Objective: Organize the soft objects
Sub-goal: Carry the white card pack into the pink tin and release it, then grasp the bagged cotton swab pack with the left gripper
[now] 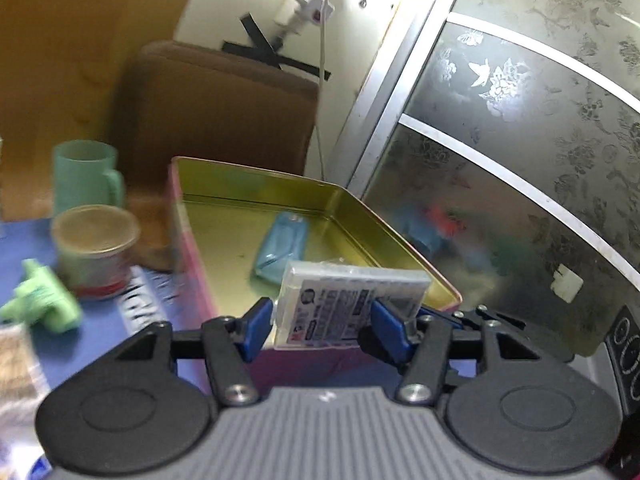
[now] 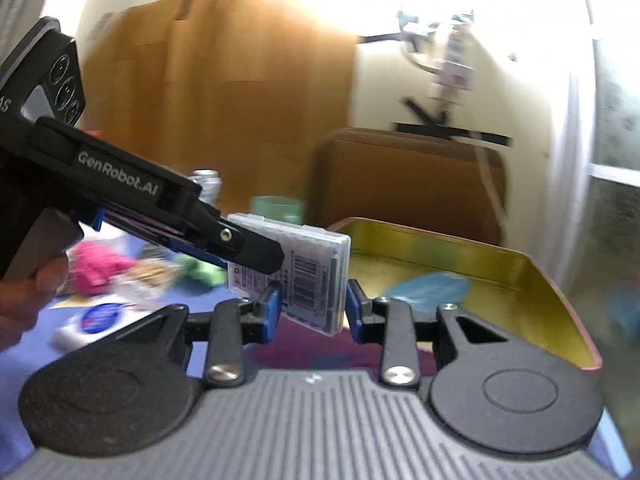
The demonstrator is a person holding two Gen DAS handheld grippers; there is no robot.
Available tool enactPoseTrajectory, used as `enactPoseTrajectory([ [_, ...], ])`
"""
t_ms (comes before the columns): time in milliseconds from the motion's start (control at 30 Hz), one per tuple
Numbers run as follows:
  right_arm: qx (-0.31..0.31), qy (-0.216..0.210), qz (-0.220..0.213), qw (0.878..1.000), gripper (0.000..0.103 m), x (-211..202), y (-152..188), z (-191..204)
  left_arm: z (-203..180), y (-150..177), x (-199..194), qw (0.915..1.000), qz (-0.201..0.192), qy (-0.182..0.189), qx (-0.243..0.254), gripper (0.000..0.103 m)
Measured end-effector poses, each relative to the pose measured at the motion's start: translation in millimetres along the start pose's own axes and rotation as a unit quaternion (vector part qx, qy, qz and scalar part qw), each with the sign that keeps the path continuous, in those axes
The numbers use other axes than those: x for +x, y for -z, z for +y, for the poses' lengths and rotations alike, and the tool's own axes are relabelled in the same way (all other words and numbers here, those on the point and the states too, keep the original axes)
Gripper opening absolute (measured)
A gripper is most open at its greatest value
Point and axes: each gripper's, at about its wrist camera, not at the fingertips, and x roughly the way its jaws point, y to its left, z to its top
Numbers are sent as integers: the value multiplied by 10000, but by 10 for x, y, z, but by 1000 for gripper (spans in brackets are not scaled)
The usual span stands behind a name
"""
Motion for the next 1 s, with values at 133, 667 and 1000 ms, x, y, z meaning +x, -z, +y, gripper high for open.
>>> enactPoseTrajectory([
  [133,327,371,120,9987,38,142,14,-303,18,-23,315,9997,121,-73,-184,54],
  [667,602,-658,231,9957,38,65,-118,250,654,829,-1223,9967,-295,-526,-540,54],
  [1000,343,-1759,1484,9725,60,1061,-125,1192,1269,1302,-1915,9824,-591,-950,-1494,54],
])
